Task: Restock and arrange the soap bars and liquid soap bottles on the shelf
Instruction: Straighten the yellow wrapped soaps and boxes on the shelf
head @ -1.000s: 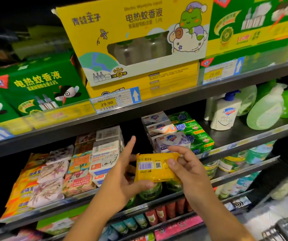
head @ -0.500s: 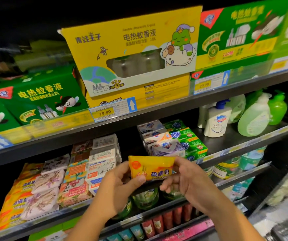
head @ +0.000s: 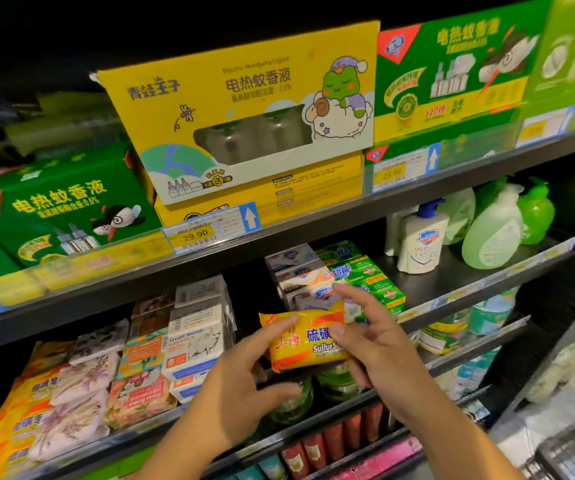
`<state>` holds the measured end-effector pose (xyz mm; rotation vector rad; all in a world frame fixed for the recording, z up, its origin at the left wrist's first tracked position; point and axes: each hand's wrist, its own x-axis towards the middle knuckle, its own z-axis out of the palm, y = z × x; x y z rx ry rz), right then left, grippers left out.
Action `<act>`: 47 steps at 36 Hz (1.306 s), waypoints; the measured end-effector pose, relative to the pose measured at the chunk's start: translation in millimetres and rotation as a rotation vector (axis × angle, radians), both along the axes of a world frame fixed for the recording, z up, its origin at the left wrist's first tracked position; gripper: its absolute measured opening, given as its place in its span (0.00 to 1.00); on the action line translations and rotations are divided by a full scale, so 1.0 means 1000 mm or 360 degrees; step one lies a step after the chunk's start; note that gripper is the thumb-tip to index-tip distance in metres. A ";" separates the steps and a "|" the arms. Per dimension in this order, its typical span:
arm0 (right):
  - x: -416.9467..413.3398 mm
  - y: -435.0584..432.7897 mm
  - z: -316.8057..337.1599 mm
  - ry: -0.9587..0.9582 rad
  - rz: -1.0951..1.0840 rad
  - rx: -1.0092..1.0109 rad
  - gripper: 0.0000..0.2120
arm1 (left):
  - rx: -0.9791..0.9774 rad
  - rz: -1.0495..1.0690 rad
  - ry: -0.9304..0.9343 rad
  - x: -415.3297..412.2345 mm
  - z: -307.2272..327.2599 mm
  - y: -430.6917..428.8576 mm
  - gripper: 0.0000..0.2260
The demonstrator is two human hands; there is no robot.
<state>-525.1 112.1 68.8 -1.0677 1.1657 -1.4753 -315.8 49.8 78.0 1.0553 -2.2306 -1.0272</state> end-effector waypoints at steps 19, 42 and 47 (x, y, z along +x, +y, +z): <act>0.002 -0.020 -0.015 0.0502 0.0183 -0.0035 0.13 | 0.0336 0.0322 0.0440 0.009 0.001 0.003 0.13; 0.025 -0.013 -0.039 0.0078 0.0419 0.0155 0.26 | 0.0113 0.0422 0.0542 -0.041 -0.001 0.005 0.24; -0.005 -0.014 -0.043 0.0343 0.0245 0.0212 0.28 | 0.0162 0.0512 0.0645 -0.032 -0.009 0.002 0.25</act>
